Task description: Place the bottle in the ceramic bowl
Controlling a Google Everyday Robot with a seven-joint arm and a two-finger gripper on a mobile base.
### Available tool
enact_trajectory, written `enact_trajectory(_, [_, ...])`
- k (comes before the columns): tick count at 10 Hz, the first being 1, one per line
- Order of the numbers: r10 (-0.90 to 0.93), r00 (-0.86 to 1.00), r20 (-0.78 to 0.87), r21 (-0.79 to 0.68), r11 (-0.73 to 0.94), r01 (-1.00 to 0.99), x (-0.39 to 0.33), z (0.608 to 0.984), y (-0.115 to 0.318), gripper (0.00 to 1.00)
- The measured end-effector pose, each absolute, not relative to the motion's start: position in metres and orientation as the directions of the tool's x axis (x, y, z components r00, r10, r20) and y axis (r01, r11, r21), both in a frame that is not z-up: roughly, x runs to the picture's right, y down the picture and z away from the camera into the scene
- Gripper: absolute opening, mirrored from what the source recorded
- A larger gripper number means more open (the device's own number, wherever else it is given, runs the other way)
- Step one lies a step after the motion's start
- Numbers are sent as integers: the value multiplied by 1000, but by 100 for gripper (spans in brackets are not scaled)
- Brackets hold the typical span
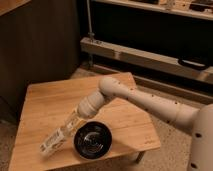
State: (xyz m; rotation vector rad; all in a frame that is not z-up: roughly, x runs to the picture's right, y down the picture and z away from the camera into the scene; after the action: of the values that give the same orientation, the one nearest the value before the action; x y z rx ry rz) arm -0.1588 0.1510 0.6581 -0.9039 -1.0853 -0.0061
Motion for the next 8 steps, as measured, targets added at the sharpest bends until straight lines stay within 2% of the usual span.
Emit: enact_trajectory(8, [420,550,722,-650,685,330,-85,648,146,0])
